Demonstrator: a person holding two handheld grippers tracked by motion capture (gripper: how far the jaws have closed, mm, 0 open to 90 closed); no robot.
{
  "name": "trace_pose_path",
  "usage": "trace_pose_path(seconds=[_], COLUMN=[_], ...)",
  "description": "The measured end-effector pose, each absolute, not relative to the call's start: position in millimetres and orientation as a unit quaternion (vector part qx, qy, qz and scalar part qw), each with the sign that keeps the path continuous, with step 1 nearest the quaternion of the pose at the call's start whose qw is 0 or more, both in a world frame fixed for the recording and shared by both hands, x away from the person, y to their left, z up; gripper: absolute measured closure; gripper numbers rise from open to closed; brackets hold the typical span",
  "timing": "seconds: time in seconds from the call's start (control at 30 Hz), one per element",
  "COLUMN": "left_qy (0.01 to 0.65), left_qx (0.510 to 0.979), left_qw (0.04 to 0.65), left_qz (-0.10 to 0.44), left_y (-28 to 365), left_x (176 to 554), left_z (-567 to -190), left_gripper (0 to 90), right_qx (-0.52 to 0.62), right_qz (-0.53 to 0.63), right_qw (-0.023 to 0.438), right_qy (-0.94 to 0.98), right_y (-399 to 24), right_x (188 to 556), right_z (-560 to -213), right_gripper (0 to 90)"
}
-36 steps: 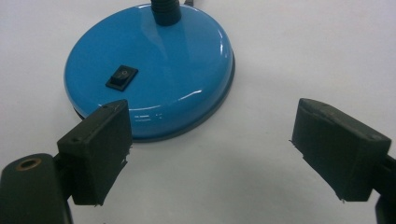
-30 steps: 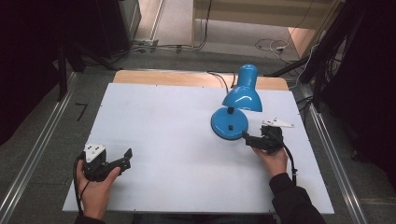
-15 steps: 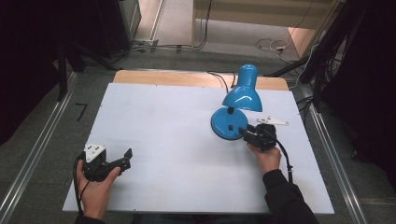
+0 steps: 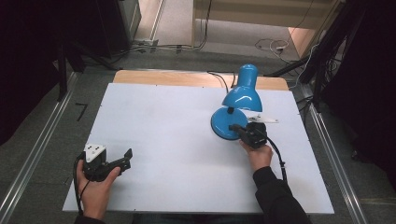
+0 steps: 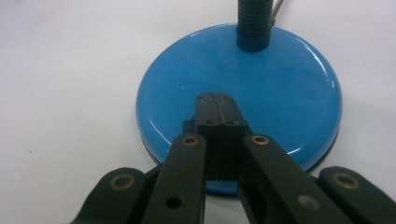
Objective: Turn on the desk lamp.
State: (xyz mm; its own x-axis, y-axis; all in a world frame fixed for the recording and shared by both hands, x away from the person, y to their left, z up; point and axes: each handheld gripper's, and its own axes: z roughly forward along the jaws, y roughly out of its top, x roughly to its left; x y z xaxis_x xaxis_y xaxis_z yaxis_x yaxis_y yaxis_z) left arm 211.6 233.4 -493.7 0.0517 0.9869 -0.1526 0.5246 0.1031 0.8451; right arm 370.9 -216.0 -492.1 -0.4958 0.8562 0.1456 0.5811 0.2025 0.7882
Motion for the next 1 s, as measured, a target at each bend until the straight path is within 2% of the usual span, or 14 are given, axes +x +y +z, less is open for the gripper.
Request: trace_pose_path(seconds=[1.0], left_qy=[0.624], left_qx=[0.605], left_qw=[0.403], left_qz=[0.287], left_y=[233.4], left_x=[211.5], left_z=[-493.5], left_gripper=[7.1], right_qx=[0.480], right_qz=[0.418], right_qw=[0.165], right_qy=[0.753], right_y=[-205.8], right_x=[377.9], right_z=[-493.2], right_gripper=[87.5])
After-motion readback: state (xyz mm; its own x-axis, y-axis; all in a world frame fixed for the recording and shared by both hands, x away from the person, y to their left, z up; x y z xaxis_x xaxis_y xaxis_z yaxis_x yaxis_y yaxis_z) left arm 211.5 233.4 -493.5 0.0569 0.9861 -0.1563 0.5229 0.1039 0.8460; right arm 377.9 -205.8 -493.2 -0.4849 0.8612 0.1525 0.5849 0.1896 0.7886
